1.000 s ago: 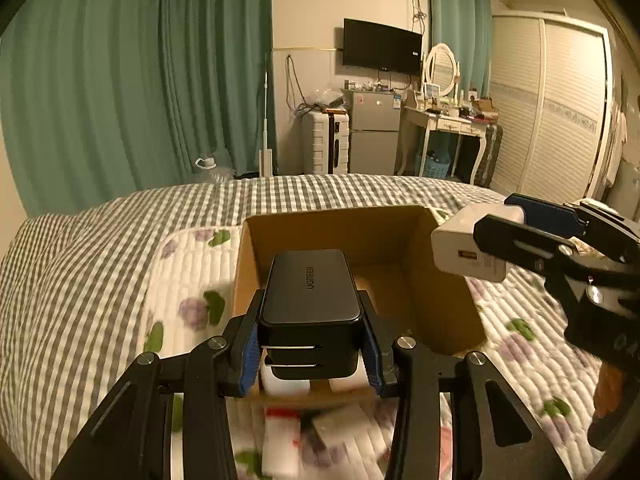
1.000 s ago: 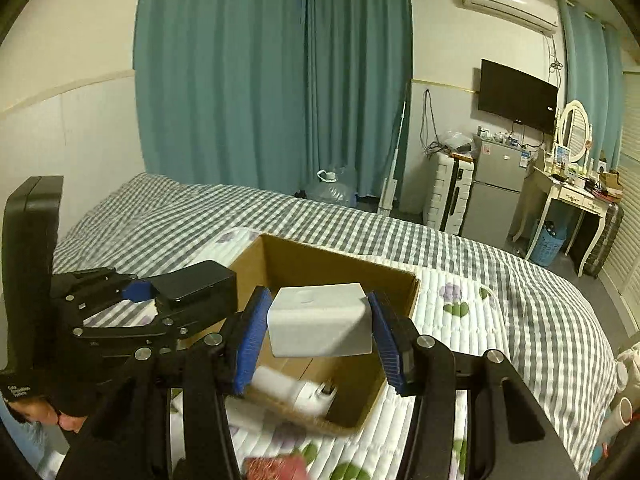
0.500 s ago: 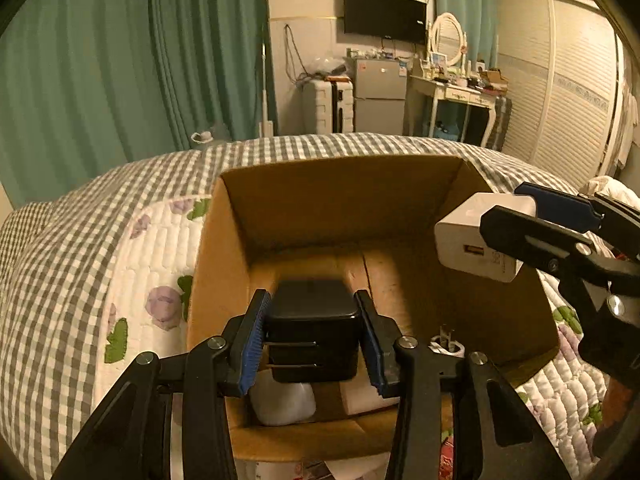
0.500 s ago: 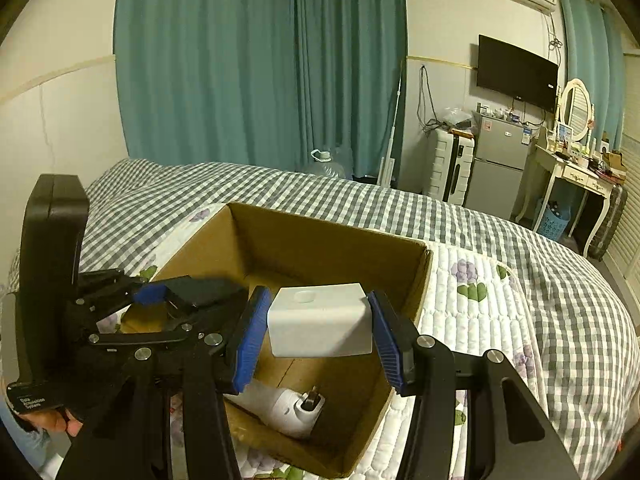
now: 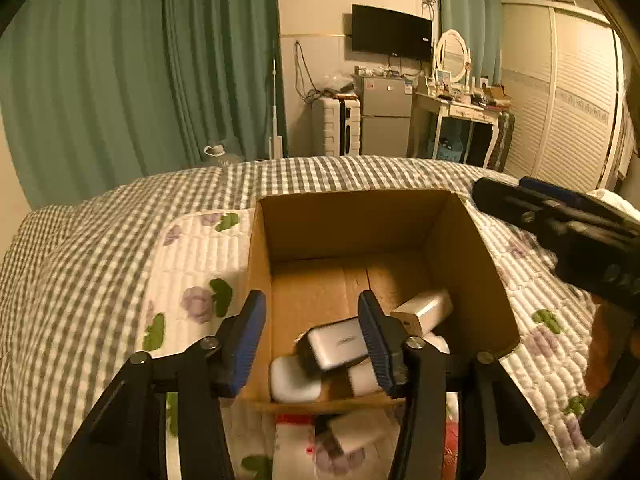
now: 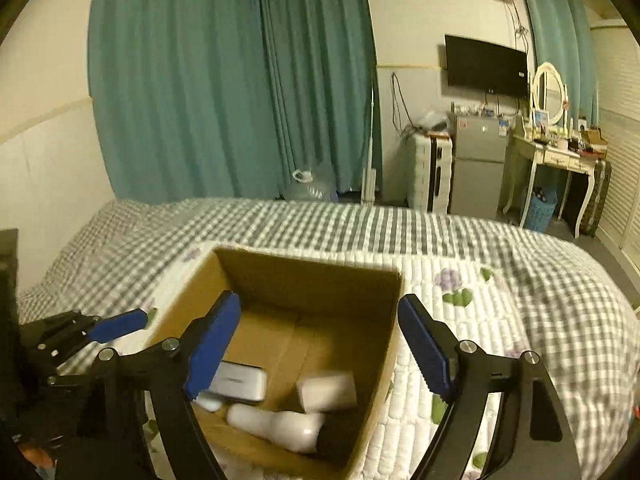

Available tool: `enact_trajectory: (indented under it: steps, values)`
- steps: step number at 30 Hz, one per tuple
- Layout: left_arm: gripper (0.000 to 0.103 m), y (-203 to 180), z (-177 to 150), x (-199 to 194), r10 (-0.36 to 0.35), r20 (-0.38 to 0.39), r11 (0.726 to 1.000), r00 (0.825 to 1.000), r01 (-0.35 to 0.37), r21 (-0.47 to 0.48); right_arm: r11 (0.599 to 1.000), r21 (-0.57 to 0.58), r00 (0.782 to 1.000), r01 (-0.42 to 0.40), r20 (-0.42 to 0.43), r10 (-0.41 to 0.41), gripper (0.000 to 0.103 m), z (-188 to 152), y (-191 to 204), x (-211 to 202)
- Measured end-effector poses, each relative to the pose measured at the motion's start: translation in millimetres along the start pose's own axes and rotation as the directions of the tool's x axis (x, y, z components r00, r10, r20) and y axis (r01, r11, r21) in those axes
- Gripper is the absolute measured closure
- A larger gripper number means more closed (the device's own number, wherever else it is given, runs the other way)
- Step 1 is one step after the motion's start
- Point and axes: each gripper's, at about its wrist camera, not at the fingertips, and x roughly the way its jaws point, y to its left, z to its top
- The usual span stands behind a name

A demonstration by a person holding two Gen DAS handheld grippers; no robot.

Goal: Organize rigid objects
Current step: 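Carry the charger and block into the box and open both tools, then grasp the pink rose-patterned card with the right tool while the left tool grasps the black remote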

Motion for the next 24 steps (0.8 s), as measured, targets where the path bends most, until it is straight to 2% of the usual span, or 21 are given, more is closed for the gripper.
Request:
enact_trajectory:
  steps: [3,6,7,10,14,17,19,24]
  values:
    - [0.045,0.9,-5.2,-24.1,0.0,0.018,1.0,1.0,0.0,-0.011,1.0,-0.03,1.0,0.008,-0.007,-0.009,0.022,3.0,7.7,-28.7]
    - [0.032,0.1,-15.3,-47.4,0.008,0.028,1.0,1.0,-0.007,-0.013,0.998,-0.057,1.0,0.007,-0.026,-0.008,0.014,-4.5,15.2,-54.8]
    - [0.032,0.4,-19.3,-52.5,0.011,0.027,1.0,1.0,-0.011,-0.012,0.998,-0.061,0.999,0.007,-0.034,-0.009,0.012,-9.1,17.4,-60.6]
    - [0.027,2.9,-39.0,-66.1,0.013,0.014,1.0,1.0,-0.013,-0.021,0.996,-0.086,0.997,0.003,-0.072,-0.01,0.012,-33.9,23.8,-73.3]
    - [0.026,8.2,-67.8,-69.0,0.005,-0.012,0.999,1.0,-0.006,-0.041,0.992,-0.122,0.988,0.011,-0.154,-0.03,0.012,-76.2,29.1,-70.3]
    - [0.026,10.2,-87.8,-60.3,0.014,-0.039,0.998,0.999,-0.016,-0.059,0.994,-0.113,0.972,-0.013,-0.236,-0.015,0.012,-104.1,30.4,-55.0]
    - [0.026,12.3,-99.4,-49.9,0.006,-0.066,0.997,0.998,-0.011,-0.083,0.993,-0.117,0.954,-0.029,-0.301,-0.008,0.012,-122.1,31.4,-39.4]
    - [0.026,14.5,-124.2,-20.3,0.02,-0.147,0.996,0.989,-0.033,-0.083,0.992,-0.116,0.895,-0.041,-0.446,-0.015,0.012,-157.7,31.1,2.9]
